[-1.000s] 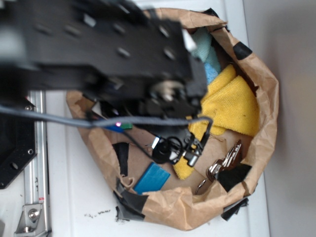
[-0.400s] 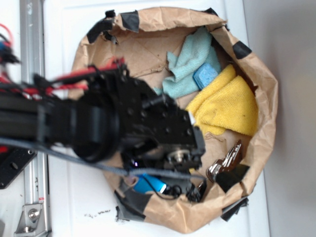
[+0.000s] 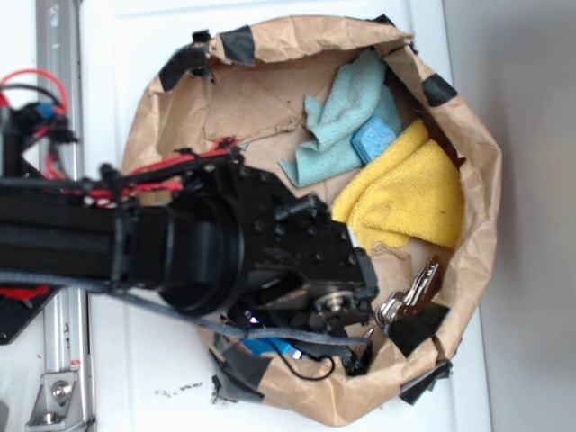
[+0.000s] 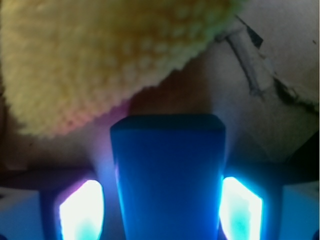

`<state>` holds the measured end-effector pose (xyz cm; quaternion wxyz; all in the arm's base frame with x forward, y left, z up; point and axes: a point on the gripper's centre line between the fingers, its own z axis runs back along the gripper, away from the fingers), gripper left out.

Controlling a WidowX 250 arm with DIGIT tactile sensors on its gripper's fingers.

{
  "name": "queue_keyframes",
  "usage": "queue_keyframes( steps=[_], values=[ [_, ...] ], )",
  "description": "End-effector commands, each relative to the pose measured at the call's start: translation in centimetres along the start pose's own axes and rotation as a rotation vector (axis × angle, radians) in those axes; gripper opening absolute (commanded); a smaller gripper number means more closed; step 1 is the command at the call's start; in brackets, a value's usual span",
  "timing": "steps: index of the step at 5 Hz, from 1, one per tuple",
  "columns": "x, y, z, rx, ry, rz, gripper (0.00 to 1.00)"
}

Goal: Grab the blue block.

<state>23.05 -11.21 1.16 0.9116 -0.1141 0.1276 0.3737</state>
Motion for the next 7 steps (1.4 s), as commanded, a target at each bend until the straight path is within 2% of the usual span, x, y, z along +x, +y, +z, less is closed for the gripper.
queue_keyframes(
  steps=[1, 2, 3, 4, 5, 6, 7],
  values=[
    [2.8, 3.2, 5.9, 0.101, -0.205, -0.212, 0.00],
    [5.4, 4.8, 12.5, 0.027, -0.337, -0.269, 0.00],
    [7.0, 6.5, 18.7, -0.046, -0.408, -0.389, 0.00],
    [6.5, 6.9, 22.1, -0.117, -0.413, -0.498, 0.00],
    [4.7, 6.0, 21.2, -0.019, -0.382, -0.570, 0.00],
    [3.5, 5.6, 19.3, 0.006, -0.360, -0.632, 0.00],
    [3.1, 5.7, 19.3, -0.013, -0.378, -0.743, 0.00]
  ],
)
